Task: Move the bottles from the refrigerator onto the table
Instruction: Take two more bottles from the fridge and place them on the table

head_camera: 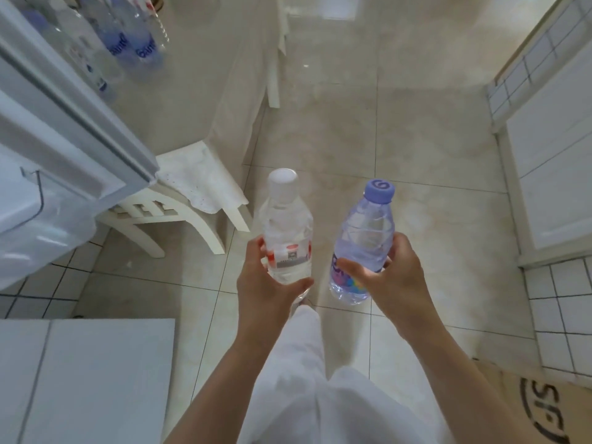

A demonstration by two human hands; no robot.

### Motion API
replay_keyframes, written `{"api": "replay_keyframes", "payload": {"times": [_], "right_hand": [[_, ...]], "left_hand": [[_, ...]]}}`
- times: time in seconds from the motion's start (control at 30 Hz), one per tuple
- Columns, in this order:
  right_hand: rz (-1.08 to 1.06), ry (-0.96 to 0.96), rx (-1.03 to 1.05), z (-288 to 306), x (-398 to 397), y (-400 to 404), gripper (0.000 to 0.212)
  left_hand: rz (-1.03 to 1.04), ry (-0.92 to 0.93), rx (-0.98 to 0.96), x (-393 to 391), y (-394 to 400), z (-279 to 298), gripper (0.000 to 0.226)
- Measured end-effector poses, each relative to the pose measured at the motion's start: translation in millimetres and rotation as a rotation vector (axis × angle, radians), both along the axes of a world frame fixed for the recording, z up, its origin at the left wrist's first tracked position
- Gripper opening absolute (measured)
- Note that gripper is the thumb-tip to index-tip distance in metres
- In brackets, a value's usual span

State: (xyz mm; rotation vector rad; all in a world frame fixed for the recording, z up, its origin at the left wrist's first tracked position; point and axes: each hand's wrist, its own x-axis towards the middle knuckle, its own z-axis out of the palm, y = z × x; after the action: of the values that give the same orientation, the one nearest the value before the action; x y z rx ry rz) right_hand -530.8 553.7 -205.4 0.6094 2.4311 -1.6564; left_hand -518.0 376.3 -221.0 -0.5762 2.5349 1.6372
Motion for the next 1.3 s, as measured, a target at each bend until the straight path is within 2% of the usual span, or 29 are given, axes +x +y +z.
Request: {"api": "replay_keyframes", "payload": {"times": [0.33,0.6,1.07,1.3], "right_hand": [[-0.013,-0.024,-0.036,11.2,-189.3,-10.6,0.061],[0.068,-0.039,-0.032,6.7,-311.8,-15.4,0.062],[0.525,0.043,0.032,13.4,-565.9,-41.1,0.053],[0.816,0.042,0.082,25.4,-650.7,-112.5,0.018]], "left_hand": [[0.006,-0.034,-0.038,-183.5,-9.7,2.1,0.077],[0.160,-0.016,-0.010,-291.3,-18.1,-5.4,0.074],[0.556,0.035,0.015,-474.9,-20.1,-2.9,0.079],[0.766,0.043,-0.034,-525.7,-60.4,-2.7,0.079]]}}
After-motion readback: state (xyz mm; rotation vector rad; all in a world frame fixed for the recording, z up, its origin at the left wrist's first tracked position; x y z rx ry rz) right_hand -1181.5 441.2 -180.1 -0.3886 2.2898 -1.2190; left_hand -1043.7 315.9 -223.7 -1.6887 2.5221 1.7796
